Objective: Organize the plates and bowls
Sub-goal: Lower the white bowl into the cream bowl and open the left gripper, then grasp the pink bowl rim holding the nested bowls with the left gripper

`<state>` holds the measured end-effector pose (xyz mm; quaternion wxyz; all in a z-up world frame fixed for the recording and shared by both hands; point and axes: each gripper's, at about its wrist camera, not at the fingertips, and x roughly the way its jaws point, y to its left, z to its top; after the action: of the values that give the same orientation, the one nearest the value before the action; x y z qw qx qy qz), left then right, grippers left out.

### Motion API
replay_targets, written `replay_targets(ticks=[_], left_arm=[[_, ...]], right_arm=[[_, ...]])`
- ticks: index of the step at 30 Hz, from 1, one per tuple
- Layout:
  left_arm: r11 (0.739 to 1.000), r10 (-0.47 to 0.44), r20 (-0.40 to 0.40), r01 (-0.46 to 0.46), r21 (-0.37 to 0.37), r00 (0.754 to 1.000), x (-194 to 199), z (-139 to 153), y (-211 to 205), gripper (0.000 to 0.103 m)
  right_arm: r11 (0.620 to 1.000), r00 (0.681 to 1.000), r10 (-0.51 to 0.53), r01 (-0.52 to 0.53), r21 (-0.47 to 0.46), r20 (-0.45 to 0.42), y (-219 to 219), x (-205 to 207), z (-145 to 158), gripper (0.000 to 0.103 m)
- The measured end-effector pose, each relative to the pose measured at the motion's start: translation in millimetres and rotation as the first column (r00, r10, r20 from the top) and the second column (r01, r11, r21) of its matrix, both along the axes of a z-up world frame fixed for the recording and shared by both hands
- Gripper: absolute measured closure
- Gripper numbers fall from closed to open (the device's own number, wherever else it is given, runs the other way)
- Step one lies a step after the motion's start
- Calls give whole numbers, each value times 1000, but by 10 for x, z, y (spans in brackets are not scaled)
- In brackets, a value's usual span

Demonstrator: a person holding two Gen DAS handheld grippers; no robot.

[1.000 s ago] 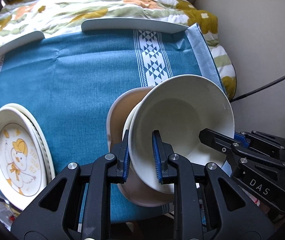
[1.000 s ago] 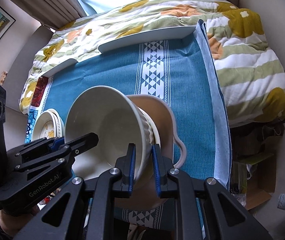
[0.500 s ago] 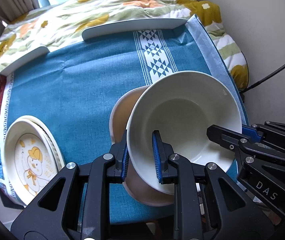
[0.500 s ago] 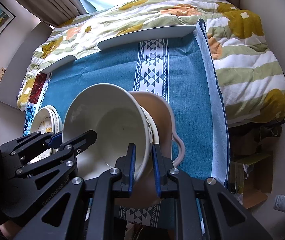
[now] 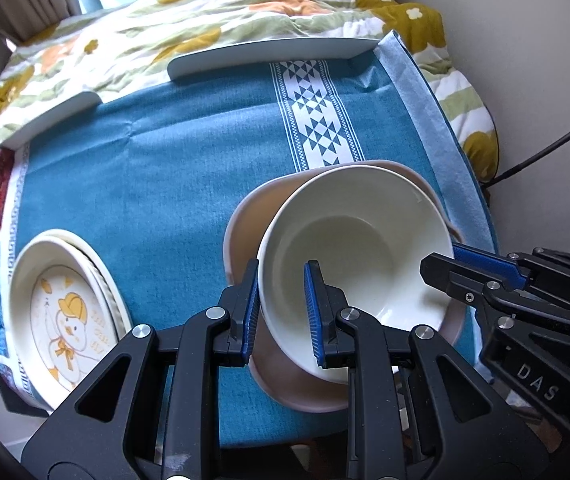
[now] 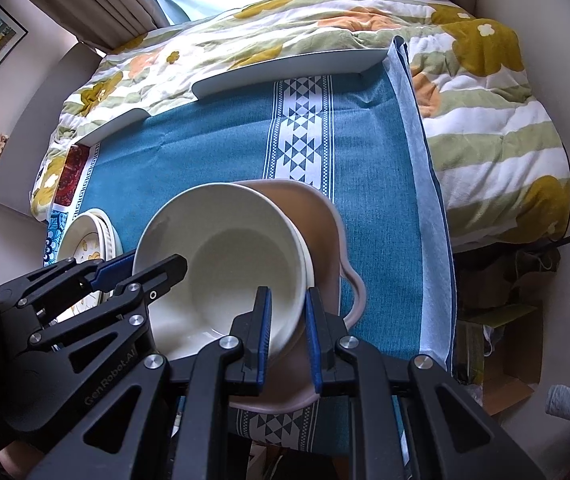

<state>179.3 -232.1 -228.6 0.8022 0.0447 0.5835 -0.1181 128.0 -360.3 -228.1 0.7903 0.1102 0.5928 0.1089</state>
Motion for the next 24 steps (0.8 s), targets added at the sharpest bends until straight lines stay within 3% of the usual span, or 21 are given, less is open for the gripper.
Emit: replay_targets(ticks=[3, 10, 11, 13, 14, 15, 16, 18, 22, 24], left_arm=[[1000, 9, 20, -9, -19, 1000, -17, 126, 69, 85], [998, -12, 175, 22, -55, 984, -250, 746, 322, 85], [998, -13, 179, 23, -55, 984, -288, 793, 371, 82], [998, -26, 168, 35, -54, 985, -363, 814, 459, 70], [998, -29, 164, 36, -45, 986, -392, 806, 499, 41], [999, -28, 171, 34, -31, 985, -430, 793, 539, 9], [999, -30, 187, 33, -15, 982, -483, 787, 578, 2], [999, -52, 202, 49, 17, 978, -562, 743, 625, 0], [991, -126, 109, 120, 59, 986, -540, 464, 620, 0], [988, -149, 57, 146, 58, 987, -480, 317, 616, 0]], right_arm=[[999, 999, -11, 10, 33, 30, -75, -30, 106, 88], [997, 982, 45, -54, 46, 182, -236, -238, 660, 87], [997, 977, 60, -68, 31, 204, -259, -294, 726, 82], [995, 967, 94, -94, -13, 237, -281, -394, 802, 55], [992, 961, 124, -118, -40, 246, -288, -448, 820, 29], [990, 959, 141, -133, -51, 245, -285, -464, 821, 12], [985, 956, 169, -156, -74, 240, -287, -491, 807, 10], [971, 952, 222, -195, -138, 212, -271, -508, 744, 10], [922, 945, 302, -256, -291, 125, -217, -475, 523, 10], [905, 942, 325, -282, -317, 89, -195, -420, 417, 10]])
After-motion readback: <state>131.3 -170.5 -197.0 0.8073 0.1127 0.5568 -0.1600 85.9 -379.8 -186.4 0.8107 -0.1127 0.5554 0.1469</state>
